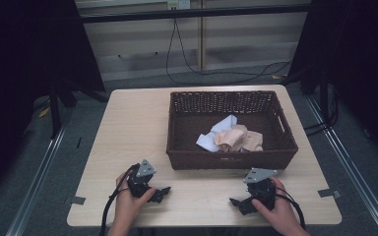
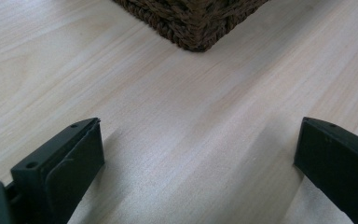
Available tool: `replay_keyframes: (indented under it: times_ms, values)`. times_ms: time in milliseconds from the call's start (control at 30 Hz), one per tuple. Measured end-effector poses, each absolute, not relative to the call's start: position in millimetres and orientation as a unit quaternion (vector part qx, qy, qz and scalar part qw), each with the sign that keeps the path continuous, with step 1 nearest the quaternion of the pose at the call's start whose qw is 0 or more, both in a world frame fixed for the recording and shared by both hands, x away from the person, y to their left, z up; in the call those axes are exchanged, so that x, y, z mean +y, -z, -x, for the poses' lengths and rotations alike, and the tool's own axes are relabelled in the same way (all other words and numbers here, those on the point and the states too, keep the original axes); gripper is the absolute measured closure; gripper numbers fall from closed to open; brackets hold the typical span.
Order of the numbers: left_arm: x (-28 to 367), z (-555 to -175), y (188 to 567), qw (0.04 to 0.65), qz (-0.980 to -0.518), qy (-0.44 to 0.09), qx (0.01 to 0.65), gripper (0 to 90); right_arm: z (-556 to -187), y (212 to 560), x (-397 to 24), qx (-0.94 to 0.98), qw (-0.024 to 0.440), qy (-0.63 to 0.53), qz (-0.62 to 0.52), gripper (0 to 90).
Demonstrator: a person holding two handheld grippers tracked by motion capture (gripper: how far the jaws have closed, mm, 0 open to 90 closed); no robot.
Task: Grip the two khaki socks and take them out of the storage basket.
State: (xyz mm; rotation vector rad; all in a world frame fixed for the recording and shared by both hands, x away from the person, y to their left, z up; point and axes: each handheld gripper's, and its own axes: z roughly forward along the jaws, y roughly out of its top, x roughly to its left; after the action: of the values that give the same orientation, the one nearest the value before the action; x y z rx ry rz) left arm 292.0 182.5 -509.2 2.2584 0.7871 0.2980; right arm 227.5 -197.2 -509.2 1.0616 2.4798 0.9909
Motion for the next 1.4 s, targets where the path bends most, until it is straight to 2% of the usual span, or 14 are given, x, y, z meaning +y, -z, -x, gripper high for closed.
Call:
replay_keyframes:
  times_ms: [233,467,667,1400]
  values:
    - [182.7,-292.0,509.0,0.356,-0.876,-0.116,0.304,1.0,-230.3,501.5,-184.0,0.876,0.124,-0.314,-0.346,0.5]
    - [182.6,-292.0,509.0,0.356,-0.876,-0.116,0.304,0.9,-241.5,483.4,-170.9,0.910,0.067,-0.246,-0.326,2.0]
    - [182.6,-292.0,509.1,0.357,-0.876,-0.116,0.304,0.9,-248.3,474.0,-167.5,0.925,0.041,-0.204,-0.318,2.0]
    - [182.4,-291.9,509.2,0.357,-0.875,-0.116,0.305,0.8,-259.2,439.0,-168.3,0.947,0.008,-0.149,-0.285,3.2]
